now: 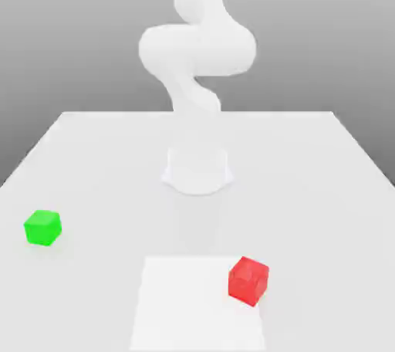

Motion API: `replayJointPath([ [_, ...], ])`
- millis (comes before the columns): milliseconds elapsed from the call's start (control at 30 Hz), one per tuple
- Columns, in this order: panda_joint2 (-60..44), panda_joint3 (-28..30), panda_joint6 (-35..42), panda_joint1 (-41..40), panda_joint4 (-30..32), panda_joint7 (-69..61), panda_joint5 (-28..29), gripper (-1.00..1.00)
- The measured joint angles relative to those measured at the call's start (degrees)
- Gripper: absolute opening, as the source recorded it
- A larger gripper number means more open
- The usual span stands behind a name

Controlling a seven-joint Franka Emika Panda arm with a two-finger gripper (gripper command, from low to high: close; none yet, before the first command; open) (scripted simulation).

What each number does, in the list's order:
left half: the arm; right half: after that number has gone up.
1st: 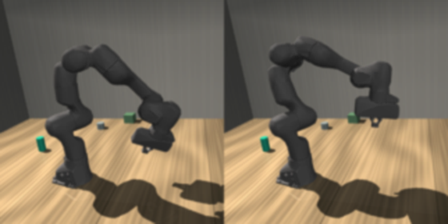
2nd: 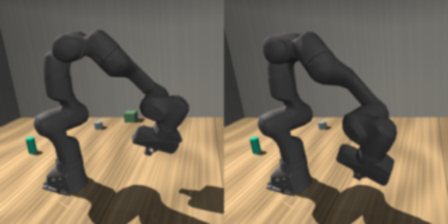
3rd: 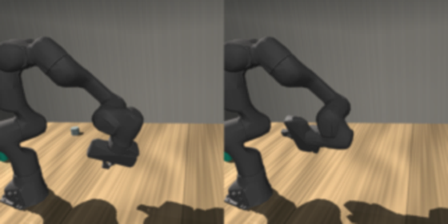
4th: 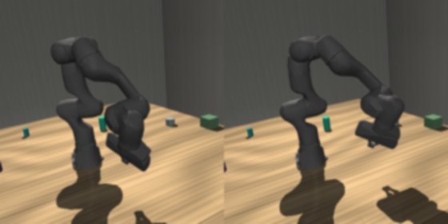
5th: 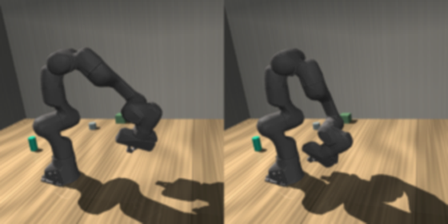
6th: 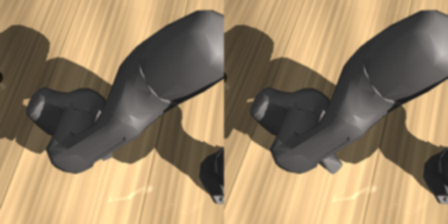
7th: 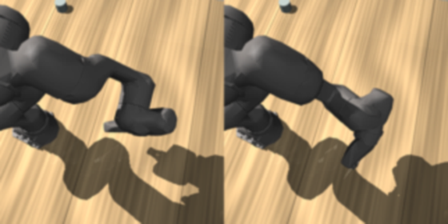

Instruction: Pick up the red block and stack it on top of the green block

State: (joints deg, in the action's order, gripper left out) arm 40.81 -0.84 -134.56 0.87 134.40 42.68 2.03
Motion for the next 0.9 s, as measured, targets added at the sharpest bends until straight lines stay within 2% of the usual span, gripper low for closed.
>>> replayJointPath([
  [200,-13.3,-0.8,-7.2,2.5,6.7,-8.9,4.4,0.0],
  [400,-26.0,-0.3,-14.1,5.2,13.1,-19.3,5.9,0.0],
  [533,-34.1,-0.1,-18.9,7.3,17.4,-28.2,4.3,0.0],
  [667,-42.0,-1.1,-23.9,9.5,21.4,-38.8,-0.5,0.0],
  [867,-54.1,-0.8,-33.9,9.6,20.7,-40.3,-0.6,0.0],
  [900,-55.6,-0.6,-35.2,9.8,20.5,-40.2,-0.4,-1.0],
])
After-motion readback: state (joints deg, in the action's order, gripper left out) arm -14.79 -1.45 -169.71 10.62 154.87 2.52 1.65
